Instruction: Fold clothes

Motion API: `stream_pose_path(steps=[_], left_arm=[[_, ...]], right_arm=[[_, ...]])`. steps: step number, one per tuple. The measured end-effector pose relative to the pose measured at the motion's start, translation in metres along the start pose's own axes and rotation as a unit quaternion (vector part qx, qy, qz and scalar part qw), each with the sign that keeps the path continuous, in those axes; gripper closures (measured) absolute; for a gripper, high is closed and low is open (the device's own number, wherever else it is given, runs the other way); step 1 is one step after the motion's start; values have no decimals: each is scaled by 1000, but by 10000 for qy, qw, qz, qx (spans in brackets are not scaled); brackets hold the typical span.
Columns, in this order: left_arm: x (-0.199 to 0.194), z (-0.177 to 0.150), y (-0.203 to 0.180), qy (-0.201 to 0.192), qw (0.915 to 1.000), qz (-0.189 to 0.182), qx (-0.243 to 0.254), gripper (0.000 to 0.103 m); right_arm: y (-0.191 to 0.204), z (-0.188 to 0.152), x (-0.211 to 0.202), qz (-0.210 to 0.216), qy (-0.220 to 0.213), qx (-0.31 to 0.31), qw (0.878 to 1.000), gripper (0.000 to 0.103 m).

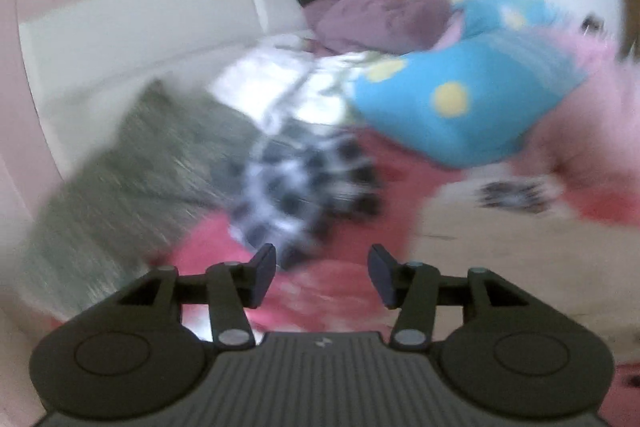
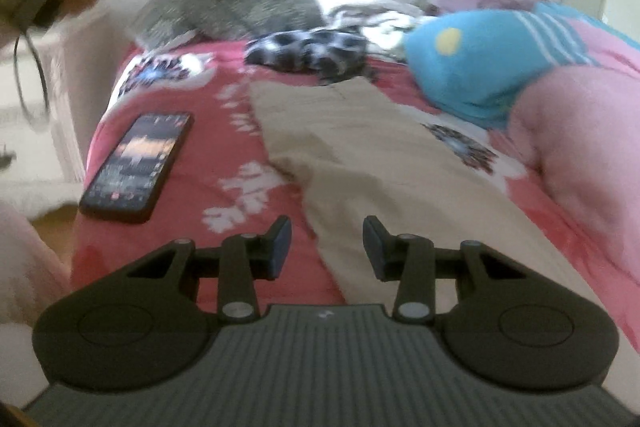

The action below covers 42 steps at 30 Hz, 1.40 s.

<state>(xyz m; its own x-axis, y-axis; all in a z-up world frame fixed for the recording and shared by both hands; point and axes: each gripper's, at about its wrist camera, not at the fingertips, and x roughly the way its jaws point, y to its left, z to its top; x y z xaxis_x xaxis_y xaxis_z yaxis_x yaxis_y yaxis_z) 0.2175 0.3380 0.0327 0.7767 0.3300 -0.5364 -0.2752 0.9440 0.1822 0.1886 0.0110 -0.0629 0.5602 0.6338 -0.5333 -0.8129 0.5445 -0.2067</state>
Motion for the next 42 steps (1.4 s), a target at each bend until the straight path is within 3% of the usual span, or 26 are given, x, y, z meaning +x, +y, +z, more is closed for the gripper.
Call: stream_pose_path(steps=[6,11,13,19,24,28,30,33,34,35,42], left_arm=[[87,-19,-18,628,9972,-252,307,50],[120,-34,-30,954,9942,-246,422,50],[119,-36,-30,983,9939,-229,454,49],[125,-38,-32,1000,9933,-163,564,49],[120,-33,-30,958,9943,-182,439,50],[112,-29,-31,882,9950,-251,386,50],[111,-29,-36,884,9947,-286,438,50],[117,-32,-44,941,9935,-214,600,50],[119,-33,-45,949,9934,-194,618,50],[121,-34,-46,956,9932,-173,636,50],[130,-35,-42,1023,9925,-111,652,47]], right_arm=[[21,3,35,-450,193,-737,9961,68],[20,-3,52,-737,390,-940,9921,99],[17,-8,54,-779,407,-887,9922,103],[8,-21,36,-519,384,-390,9972,103],[9,-15,21,-440,-49,-316,9985,101],[16,-5,33,-294,-108,-458,9985,75],[20,-3,46,-285,-35,-525,9982,74],[20,-3,62,-521,130,-522,9972,76],[18,-3,63,-539,143,-477,9973,83],[16,-4,64,-557,156,-432,9974,102],[19,-5,42,-290,210,-617,9975,102]])
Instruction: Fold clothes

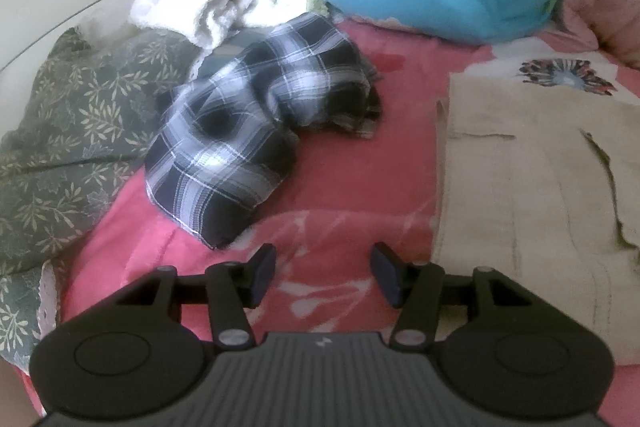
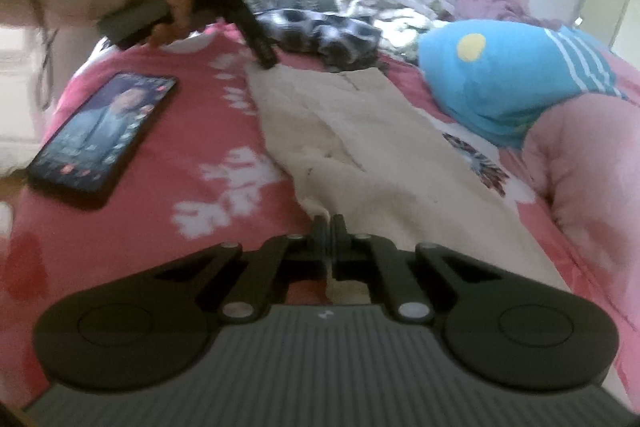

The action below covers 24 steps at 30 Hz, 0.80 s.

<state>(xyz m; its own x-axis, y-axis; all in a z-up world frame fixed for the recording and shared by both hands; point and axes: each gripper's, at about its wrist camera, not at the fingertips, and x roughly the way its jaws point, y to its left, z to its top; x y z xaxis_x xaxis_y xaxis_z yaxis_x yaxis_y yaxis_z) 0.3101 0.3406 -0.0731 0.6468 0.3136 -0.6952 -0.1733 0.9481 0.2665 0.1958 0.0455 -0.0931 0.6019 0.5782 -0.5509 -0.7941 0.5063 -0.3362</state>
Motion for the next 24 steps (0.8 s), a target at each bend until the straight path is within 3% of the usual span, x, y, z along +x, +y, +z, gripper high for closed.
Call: stream_pose_path(steps=[2,8,13,15,18,20,24], left_arm=[[0,0,0,15,10000,8,-20,46],[-12,2,4,65,9998,201,-27,47],[-63,6,14,-150,9994,322,-48,46],[-92,8,12,-238,9993,251,-116,45],[-139,10,-3,-340,9982,-311,-393,41],[-170,11,-22,-425,9937,-868,-561,41],[-207,4,-76,-557,9791,-1814,-735,38]], right_arm=[[0,-7,5,106,131,42,9998,102],[-18,-11,-7,355,2,874,9955,100],[-45,-23,-55,-192,-306,1867,9818,97],[-58,-38,-61,-427,-144,2287,9724,94],[-71,-66,-56,-553,328,2912,9545,91],[-75,-75,-67,-371,253,3334,9417,91],[-76,-75,-99,-393,61,3519,9352,91]])
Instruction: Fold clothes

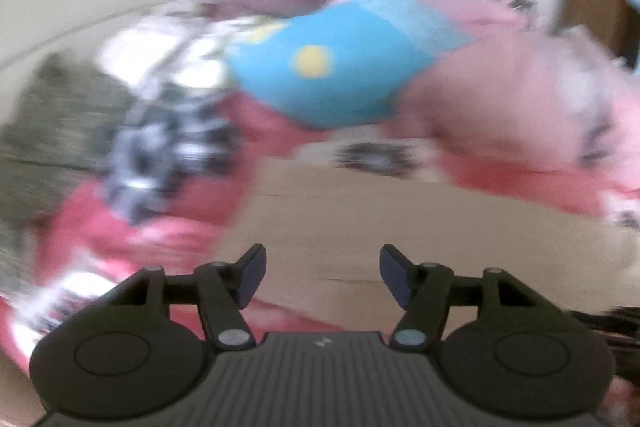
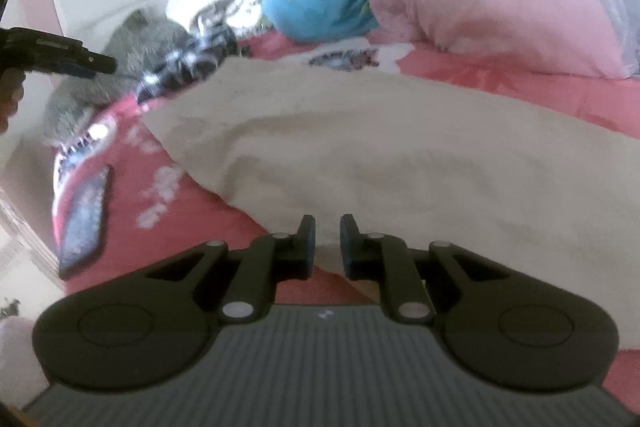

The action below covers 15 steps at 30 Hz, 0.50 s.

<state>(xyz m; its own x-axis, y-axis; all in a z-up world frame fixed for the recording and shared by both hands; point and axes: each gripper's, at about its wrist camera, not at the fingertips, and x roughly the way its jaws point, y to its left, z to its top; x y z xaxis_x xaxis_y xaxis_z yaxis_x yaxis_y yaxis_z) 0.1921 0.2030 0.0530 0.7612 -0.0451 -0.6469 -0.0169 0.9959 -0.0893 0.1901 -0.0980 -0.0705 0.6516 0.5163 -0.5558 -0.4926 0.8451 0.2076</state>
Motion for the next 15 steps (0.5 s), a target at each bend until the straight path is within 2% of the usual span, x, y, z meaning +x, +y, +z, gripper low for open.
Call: stream_pose_path(steps=[2,4,7,10,15], left_arm=[[5,-11,-32,34,9991,-403,-91,38],[22,-26,-64,129,9977,-643,-145,38],[49,-48,-100,198,9968,-743,-231,38],[73,-64,-128,213,9971,-712,-176,39],[92,-79,-153,49,9979,-642,43,38]], right_arm=[[-9,1,-11,-168,-121,177,9996,91],[-23,-7,-14,-440,-12,347,9984,90],[-46,-24,-16,-792,222,563,9950,90],[-58,-36,-39,-514,156,914,9944,90],[-74,-21,-69,-837,-324,1017,9908,87]])
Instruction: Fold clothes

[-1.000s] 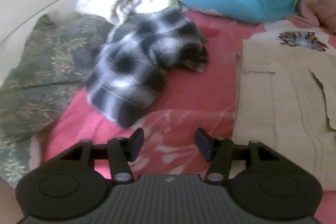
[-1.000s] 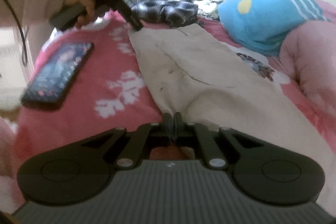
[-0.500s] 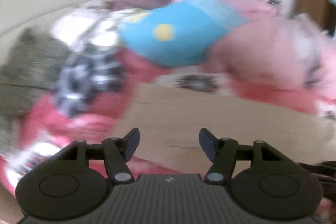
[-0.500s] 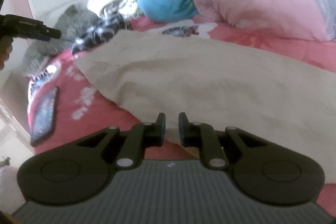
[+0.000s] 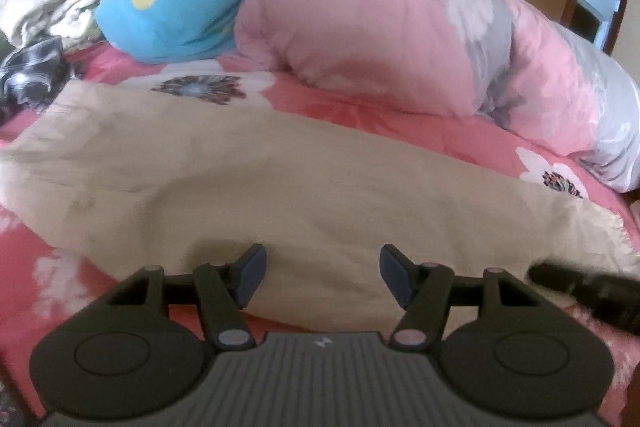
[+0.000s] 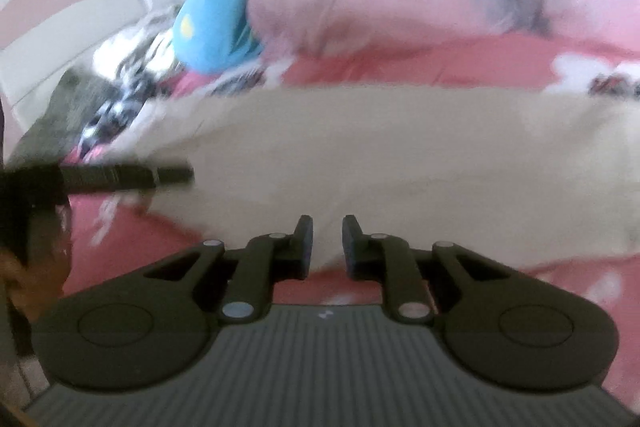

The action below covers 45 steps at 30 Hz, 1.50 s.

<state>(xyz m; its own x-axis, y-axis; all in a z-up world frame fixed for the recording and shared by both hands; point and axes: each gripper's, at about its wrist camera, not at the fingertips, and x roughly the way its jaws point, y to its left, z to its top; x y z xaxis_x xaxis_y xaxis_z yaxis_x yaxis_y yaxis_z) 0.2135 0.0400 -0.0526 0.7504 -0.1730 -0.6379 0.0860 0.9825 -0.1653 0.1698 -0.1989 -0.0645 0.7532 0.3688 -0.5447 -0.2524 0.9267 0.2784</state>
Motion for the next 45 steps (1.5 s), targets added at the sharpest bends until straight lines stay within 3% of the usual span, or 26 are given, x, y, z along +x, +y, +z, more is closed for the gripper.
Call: stream_pose_path(steps=[3,6,10,17,25,30,37,39,41,45], left_arm=[[5,-11,-9,-114,9997,120,197,37],[6,-20,-17,-239,9986,148,439,32],[9,-25,-18,-312,9983,84,480,25],[1,-27,-6,-455,9983,-252,266,24],[-19,-14,-24,-729,9921,-926,423,24],[-4,4,-51,-527,9925,-853,704,24],[36,1,-43,9,9970,-605,485,23],[40,1,-44,80,9967,-613,530,19],[40,-1,-43,120,9956,-753,542,7],[39,-6,-39,186,9953,-856,419,7]], right_arm=[[-17,7,5,-260,-171,219,9993,81],[-32,-9,25,-549,213,416,9974,80],[-28,-30,16,-581,46,265,9980,78],[-21,-22,-6,-736,-82,293,9968,75],[-52,-5,-9,-1568,-507,630,9843,75],[-74,-5,-12,-1763,-607,926,9781,75],[-94,-15,1,-1930,-501,892,9758,73],[-95,-19,4,-1924,-491,859,9763,72],[-94,-21,7,-1915,-498,790,9770,66],[-83,-22,13,-1984,-390,452,9783,54]])
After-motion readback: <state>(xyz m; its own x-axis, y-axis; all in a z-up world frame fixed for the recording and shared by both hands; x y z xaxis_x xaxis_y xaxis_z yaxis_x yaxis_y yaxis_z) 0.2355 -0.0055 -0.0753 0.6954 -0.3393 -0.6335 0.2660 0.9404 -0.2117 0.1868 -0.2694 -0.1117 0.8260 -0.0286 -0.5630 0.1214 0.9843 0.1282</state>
